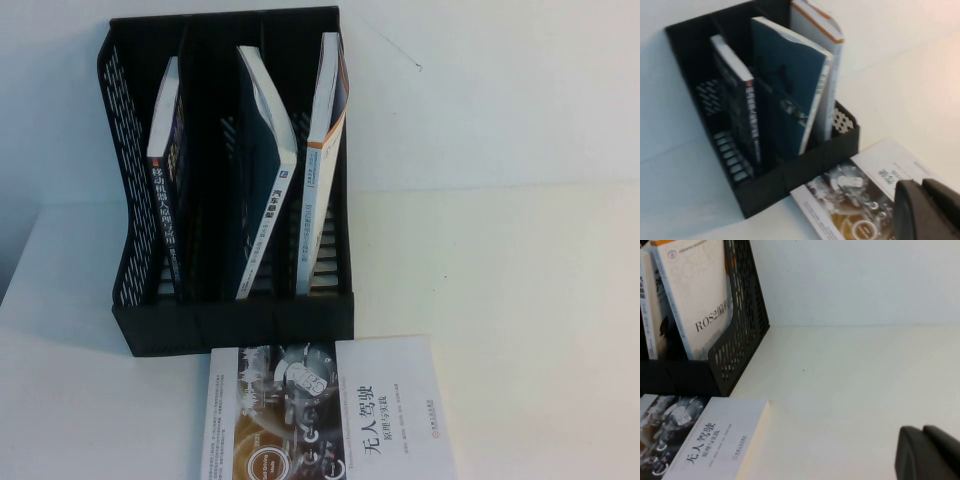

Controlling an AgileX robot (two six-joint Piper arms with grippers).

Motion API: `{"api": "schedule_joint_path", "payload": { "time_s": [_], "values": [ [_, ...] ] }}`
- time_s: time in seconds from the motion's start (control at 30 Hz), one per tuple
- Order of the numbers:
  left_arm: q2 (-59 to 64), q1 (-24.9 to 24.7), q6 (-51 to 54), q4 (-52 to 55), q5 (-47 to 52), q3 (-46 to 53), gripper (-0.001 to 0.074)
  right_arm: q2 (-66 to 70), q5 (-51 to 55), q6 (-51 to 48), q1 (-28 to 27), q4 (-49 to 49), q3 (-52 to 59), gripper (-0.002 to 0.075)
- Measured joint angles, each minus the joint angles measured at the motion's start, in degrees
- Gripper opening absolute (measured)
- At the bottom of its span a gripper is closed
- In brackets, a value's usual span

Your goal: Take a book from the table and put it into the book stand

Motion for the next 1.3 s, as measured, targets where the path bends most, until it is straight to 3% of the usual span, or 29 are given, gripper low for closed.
{"api": "schedule_joint_path", "payload": {
  "time_s": [0.2, 0.43, 0.53, 0.77, 0.93, 1.07, 1.3],
  "values": [
    [-1.30, -9.65, 0.12, -0.10, 1.05, 1.68, -0.0001, 0.00, 0.00, 0.00, 0.00, 0.09, 0.07, 0.0003],
    [-1.50, -12.14, 0.40, 1.53, -6.53, 4.36, -0.0001, 0.00, -0.14, 0.00, 0.00, 0.09, 0.12, 0.0003],
    [-2.91, -9.71, 0.40, 1.51, -16.64, 9.41, -0.0001, 0.00, -0.14, 0.00, 0.00, 0.09, 0.12, 0.0003],
    [-13.33, 2.02, 0.69, -5.62, -39.61, 29.87, -0.0001, 0.00, -0.14, 0.00, 0.00, 0.09, 0.12, 0.0003],
    [-22.44, 7.39, 2.64, -7.16, -43.92, 45.04, -0.0001, 0.00, -0.14, 0.00, 0.00, 0.09, 0.12, 0.0003],
    [-23.09, 8.40, 3.01, -7.40, -45.12, 54.03, -0.0001, 0.00, -0.34, 0.00, 0.00, 0.09, 0.12, 0.0003],
    [-23.09, 8.40, 4.14, -5.71, -45.39, 59.51, -0.0001, 0.00, -0.34, 0.00, 0.00, 0.09, 0.12, 0.0003]
  ]
}}
